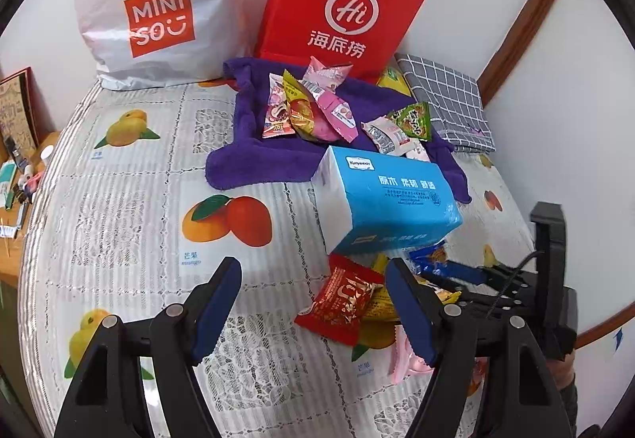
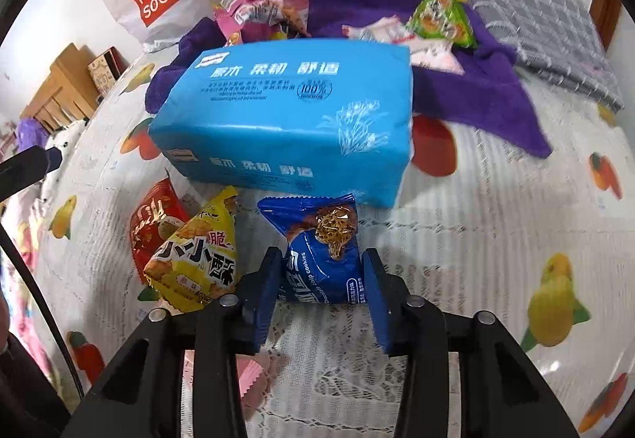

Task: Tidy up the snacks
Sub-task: 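Grasp the red snack packet with the left gripper while the right holds the blue packet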

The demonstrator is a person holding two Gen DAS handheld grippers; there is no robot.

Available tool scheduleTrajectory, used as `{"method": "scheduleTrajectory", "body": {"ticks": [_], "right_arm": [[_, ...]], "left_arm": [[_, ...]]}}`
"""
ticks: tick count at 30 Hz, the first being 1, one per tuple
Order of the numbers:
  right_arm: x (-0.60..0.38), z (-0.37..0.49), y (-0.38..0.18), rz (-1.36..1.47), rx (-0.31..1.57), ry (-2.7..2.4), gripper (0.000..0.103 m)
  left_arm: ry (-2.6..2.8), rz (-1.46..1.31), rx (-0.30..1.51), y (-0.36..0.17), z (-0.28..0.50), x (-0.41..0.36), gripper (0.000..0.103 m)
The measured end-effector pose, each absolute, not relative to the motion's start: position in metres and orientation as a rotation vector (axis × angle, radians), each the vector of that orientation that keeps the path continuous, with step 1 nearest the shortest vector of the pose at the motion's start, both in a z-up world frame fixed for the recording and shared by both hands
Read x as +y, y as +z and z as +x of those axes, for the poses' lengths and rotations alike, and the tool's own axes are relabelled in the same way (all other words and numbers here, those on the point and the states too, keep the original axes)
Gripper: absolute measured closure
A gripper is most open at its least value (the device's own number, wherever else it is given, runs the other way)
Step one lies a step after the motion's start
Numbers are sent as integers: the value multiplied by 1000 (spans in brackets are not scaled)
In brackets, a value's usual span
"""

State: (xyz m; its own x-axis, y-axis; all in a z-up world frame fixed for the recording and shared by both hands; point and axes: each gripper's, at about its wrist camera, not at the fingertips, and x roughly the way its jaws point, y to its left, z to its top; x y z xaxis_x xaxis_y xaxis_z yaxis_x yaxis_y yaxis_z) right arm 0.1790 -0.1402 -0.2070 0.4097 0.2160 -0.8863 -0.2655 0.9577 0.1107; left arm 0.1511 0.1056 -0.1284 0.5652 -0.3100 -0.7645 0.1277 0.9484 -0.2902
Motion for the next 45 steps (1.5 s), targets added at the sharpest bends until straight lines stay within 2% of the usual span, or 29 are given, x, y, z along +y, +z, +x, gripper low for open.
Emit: {"method": "scheduleTrajectory", "body": {"ticks": [7,16,23,32,33,45], "right_arm": [[-172,169,-189,-15,1059,230,66],[-199,168,-212,51,1106,159,65],[-191,168,-218,20,1086,180,58],[-192,163,-214,17,1056,198,61],[-193,162,-213,16,1051,201,66],[-195,154,-206,33,1023,221,67]], "left_arm": [[-278,-187,959,-139,162,102,30],[-295,-188,991,-153,169,99,30],[-269,-190,1001,-156,165,103,30],[-241,-179,1015,-158,156,104,30],[-239,-182,1016,-158,155,105,30],[-263,-221,1014,-160,146,112,30]]}}
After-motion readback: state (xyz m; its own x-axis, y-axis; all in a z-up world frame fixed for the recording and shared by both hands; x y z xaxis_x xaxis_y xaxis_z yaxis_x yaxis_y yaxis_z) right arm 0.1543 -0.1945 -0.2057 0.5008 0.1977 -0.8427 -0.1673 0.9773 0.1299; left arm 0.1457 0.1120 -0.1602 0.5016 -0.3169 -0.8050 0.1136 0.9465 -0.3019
